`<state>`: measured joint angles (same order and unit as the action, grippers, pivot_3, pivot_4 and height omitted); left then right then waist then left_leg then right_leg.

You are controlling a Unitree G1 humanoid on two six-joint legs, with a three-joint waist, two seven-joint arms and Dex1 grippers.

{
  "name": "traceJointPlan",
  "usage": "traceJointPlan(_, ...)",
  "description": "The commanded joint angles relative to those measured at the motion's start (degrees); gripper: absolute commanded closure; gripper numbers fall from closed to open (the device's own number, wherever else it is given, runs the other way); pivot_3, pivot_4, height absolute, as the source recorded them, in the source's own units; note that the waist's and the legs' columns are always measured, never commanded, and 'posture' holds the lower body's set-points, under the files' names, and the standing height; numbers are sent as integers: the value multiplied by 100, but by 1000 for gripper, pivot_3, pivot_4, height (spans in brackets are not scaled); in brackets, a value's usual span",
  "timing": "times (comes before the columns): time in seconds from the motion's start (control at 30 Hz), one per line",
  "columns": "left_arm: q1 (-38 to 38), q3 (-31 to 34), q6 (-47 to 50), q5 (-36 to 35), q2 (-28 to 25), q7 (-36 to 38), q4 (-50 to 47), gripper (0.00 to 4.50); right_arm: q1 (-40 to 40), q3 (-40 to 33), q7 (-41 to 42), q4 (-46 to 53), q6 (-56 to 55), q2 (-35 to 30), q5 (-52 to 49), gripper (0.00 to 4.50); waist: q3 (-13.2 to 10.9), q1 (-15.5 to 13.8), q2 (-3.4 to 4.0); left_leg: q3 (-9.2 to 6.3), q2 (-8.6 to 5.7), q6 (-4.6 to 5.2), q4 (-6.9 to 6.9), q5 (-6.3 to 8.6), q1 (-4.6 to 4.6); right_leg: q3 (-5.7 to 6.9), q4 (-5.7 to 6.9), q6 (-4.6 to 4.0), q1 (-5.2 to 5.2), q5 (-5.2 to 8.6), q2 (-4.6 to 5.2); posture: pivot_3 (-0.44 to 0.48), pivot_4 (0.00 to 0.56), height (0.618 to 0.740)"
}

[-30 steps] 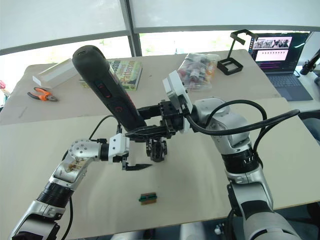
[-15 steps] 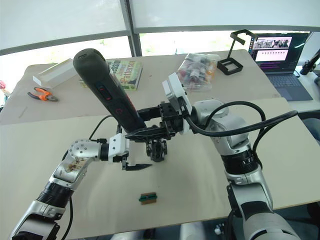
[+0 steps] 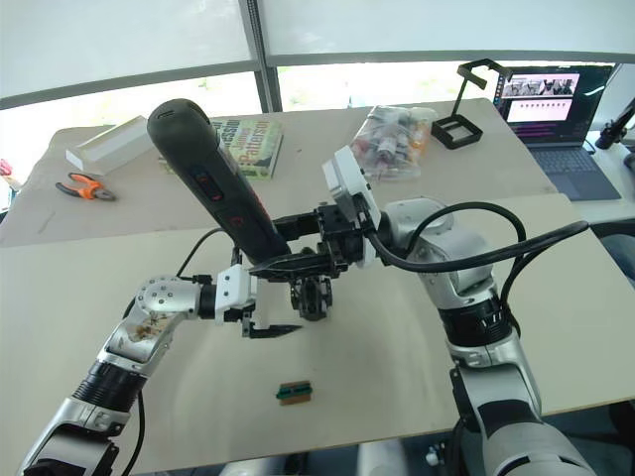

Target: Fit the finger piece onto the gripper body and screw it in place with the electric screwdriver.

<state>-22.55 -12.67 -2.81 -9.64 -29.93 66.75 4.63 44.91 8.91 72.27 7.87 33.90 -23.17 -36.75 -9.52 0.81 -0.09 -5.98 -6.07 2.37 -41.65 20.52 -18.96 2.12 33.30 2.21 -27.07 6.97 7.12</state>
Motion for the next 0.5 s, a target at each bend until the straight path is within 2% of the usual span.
traceJointPlan(0.03,-158,-45,-138,53,107,-66,182,0,-60,-22,-23,121,-121,2,-8,2578,1,-4,0,0,0,0,0,0,0,0,0,0,0,0,0,0,150,738)
traceJointPlan(0.5,-482,-217,-265,219,685,-188,881,0,-84,5,-25,12,-271,-61,107,2578,5,-9,-2,1,0,0,-12,0,-2,-1,1,1,2,-7,0,0,150,738)
